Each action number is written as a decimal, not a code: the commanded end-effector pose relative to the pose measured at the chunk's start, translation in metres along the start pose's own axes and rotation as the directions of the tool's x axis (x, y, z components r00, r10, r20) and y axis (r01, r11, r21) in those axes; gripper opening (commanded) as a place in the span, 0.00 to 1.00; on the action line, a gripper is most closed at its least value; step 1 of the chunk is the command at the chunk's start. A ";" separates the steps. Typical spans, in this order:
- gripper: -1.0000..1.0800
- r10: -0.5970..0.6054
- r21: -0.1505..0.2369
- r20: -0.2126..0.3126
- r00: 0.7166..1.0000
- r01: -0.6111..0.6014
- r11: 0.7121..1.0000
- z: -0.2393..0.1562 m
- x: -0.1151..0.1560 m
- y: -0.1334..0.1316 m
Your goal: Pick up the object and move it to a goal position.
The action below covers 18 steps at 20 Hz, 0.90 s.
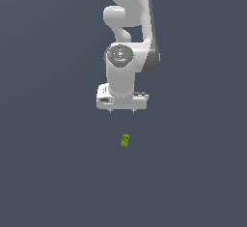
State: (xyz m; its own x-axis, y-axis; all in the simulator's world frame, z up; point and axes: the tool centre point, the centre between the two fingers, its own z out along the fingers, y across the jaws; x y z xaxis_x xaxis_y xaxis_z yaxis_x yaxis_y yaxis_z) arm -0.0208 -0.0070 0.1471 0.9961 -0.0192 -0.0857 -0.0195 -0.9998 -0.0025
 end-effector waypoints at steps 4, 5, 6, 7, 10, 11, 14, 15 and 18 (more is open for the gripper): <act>0.96 -0.011 -0.002 -0.006 1.000 0.011 1.000 -0.002 0.002 -0.002; 0.96 -0.020 -0.004 -0.011 1.000 0.019 1.000 -0.003 0.003 -0.003; 0.96 -0.030 -0.007 -0.017 0.999 0.030 1.000 -0.005 0.005 -0.005; 0.96 -0.043 -0.010 -0.024 0.999 0.042 0.999 -0.007 0.007 -0.007; 0.96 -0.065 -0.015 -0.036 0.997 0.065 0.998 -0.011 0.011 -0.011; 0.96 -0.068 -0.016 -0.037 0.997 0.067 0.998 -0.012 0.011 -0.012; 0.96 -0.064 -0.015 -0.035 0.997 0.063 0.998 -0.011 0.011 -0.011; 0.96 -0.062 -0.015 -0.036 0.997 0.062 0.998 -0.010 0.011 -0.011; 0.96 -0.051 -0.014 -0.038 0.998 0.051 0.999 -0.007 0.015 -0.012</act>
State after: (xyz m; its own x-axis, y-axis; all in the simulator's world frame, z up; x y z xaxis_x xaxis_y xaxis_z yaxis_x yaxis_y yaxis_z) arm -0.0068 0.0041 0.1550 0.9982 0.0372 -0.0477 0.0376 -0.9993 0.0068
